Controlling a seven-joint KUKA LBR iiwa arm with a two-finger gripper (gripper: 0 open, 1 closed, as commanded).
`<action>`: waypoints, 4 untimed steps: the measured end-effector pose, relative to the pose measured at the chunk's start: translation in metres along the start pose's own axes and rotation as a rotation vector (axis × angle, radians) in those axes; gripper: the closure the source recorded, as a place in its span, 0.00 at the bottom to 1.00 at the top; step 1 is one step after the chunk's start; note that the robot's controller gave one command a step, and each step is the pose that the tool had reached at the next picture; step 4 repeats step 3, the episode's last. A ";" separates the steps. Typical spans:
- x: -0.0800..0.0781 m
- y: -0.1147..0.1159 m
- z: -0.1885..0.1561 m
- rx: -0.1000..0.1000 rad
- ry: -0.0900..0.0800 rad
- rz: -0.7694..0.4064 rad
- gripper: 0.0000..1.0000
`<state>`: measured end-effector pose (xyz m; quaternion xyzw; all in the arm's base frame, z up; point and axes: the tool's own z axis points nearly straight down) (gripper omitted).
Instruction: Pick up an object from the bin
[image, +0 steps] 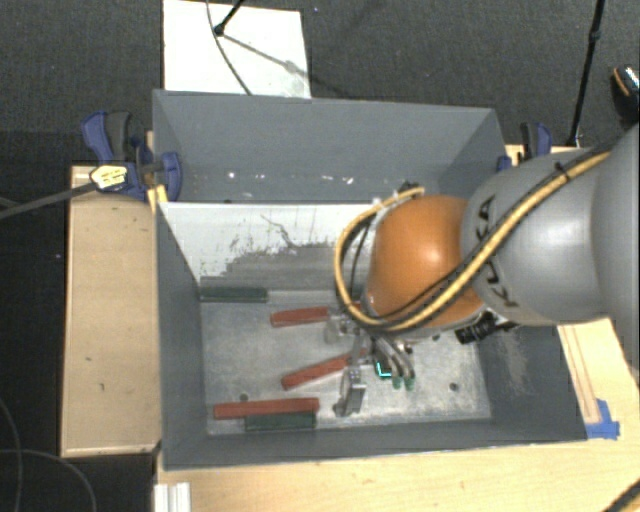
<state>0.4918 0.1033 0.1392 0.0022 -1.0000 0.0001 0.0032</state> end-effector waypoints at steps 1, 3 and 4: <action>-0.047 -0.011 0.072 -0.001 -0.009 0.027 0.00; -0.061 -0.013 -0.069 -0.002 -0.017 0.002 1.00; -0.061 -0.013 -0.069 -0.002 -0.017 0.002 1.00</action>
Offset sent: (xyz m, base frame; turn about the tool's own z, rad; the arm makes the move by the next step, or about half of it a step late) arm 0.0458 -0.0100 -0.0692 0.0232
